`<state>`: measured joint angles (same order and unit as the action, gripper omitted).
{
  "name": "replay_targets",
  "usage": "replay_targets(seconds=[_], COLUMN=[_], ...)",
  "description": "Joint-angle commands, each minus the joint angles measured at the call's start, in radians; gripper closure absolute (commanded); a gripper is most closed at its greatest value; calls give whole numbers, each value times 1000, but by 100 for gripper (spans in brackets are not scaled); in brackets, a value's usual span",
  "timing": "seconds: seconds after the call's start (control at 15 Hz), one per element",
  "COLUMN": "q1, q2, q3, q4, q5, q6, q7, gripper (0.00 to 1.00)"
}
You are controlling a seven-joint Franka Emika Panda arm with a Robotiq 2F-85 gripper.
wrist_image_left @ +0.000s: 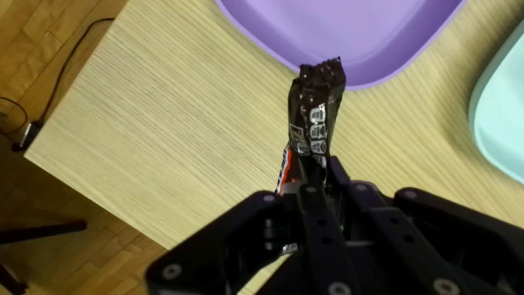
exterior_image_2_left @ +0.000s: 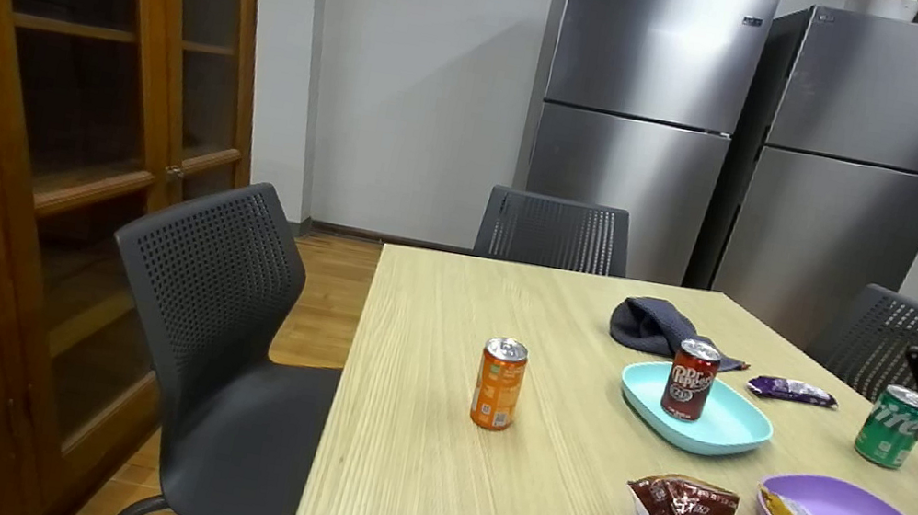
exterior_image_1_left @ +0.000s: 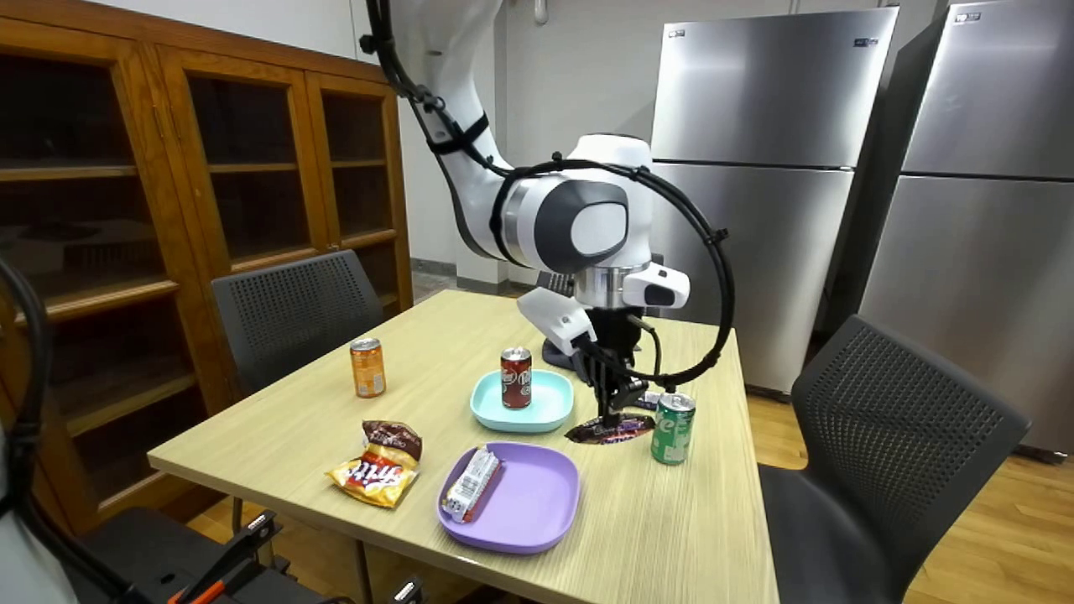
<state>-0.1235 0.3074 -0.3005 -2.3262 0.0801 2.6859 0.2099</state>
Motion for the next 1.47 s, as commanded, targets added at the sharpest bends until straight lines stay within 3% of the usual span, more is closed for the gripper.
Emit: replay_targets(seconds=[0.0, 0.47, 0.87, 1.13, 1.4], q1=[-51, -67, -60, -58, -50], q2=[-121, -161, -133, -119, -83], q3=[73, 152, 185, 193, 188], q4=[-99, -182, -212, -228, -228], q5=[4, 3, -62, -111, -170], q6=[-28, -27, -11, -4, 6], q7=[-183, -496, -686, -751, -734], gripper=[98, 98, 98, 98, 98])
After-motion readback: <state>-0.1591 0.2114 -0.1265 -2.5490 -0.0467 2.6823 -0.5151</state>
